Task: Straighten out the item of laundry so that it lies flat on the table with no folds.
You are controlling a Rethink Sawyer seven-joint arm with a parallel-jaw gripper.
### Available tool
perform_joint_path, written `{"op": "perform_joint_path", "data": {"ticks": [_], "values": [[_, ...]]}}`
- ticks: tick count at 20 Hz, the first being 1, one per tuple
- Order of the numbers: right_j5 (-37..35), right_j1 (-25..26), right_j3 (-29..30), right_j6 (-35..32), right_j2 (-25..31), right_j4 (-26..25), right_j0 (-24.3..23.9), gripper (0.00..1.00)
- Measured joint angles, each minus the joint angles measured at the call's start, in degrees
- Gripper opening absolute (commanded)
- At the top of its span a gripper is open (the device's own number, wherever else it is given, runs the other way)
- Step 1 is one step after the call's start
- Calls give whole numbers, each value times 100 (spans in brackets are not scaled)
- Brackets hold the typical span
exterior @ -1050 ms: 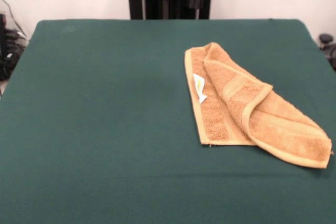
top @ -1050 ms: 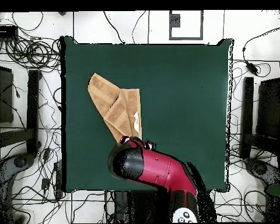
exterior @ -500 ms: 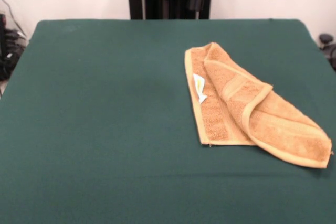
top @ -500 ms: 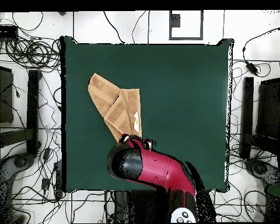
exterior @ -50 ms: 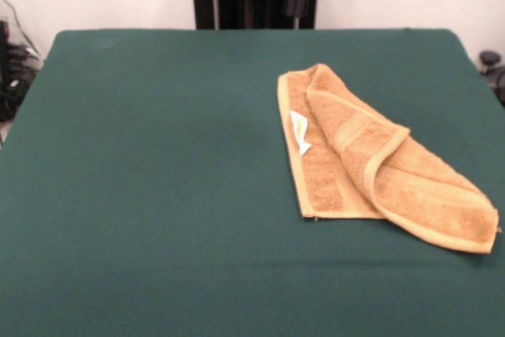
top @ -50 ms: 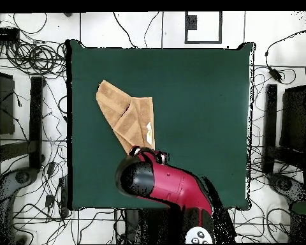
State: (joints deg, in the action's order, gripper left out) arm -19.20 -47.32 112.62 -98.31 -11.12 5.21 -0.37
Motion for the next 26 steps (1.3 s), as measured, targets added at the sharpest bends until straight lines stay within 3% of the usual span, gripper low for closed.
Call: {"op": "perform_joint_path", "data": {"ticks": [16, 17, 26], "values": [[0, 0, -25, 0, 29, -216, -295, 0], [0, 0, -25, 0, 29, -218, -295, 100], [0, 0, -41, 0, 30, -219, -269, 100]]}}
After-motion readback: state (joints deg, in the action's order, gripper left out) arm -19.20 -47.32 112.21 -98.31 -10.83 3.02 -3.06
